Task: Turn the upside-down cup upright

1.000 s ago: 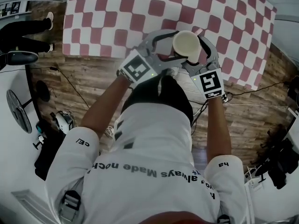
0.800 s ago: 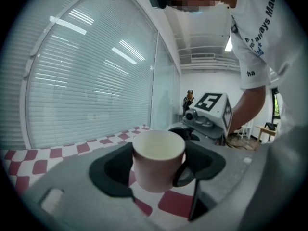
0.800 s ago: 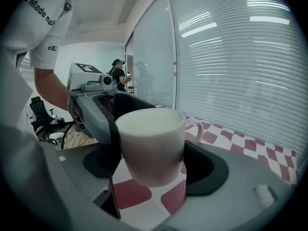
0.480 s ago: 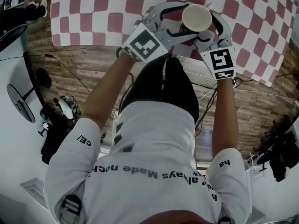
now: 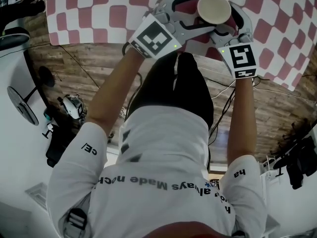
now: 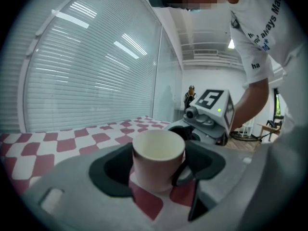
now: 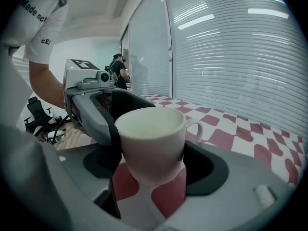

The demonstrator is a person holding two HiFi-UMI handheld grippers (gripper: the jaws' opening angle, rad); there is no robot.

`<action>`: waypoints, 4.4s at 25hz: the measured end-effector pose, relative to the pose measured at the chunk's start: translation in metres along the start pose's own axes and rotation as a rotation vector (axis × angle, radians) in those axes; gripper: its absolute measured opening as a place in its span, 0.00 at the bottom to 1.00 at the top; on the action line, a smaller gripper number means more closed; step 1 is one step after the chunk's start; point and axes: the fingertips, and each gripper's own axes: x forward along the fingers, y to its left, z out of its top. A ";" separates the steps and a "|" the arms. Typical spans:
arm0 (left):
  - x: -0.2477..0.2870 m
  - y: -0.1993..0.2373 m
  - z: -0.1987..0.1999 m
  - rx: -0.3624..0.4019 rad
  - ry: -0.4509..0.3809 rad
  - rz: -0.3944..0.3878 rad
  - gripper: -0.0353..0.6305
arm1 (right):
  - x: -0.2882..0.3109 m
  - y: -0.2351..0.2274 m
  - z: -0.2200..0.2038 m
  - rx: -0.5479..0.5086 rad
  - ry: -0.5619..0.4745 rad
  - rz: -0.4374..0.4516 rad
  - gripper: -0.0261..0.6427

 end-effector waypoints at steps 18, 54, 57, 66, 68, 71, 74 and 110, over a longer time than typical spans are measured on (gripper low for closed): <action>0.009 -0.003 -0.013 -0.005 0.070 0.028 0.60 | -0.005 -0.005 -0.020 0.031 0.032 -0.002 0.66; -0.136 -0.032 0.226 -0.265 -0.213 0.315 0.20 | -0.226 0.020 0.220 0.164 -0.270 -0.148 0.25; -0.144 -0.041 0.246 -0.257 -0.225 0.323 0.18 | -0.241 0.027 0.242 0.175 -0.293 -0.156 0.24; -0.171 -0.045 0.312 -0.222 -0.330 0.381 0.11 | -0.280 0.033 0.301 0.123 -0.380 -0.214 0.19; -0.176 -0.049 0.324 -0.210 -0.342 0.384 0.10 | -0.288 0.037 0.312 0.109 -0.398 -0.219 0.18; -0.181 -0.053 0.338 -0.196 -0.351 0.386 0.10 | -0.298 0.043 0.325 0.098 -0.416 -0.223 0.18; -0.186 -0.056 0.348 -0.188 -0.359 0.391 0.10 | -0.306 0.049 0.334 0.098 -0.429 -0.226 0.18; -0.185 -0.069 0.356 -0.178 -0.367 0.377 0.09 | -0.315 0.063 0.340 0.078 -0.422 -0.252 0.17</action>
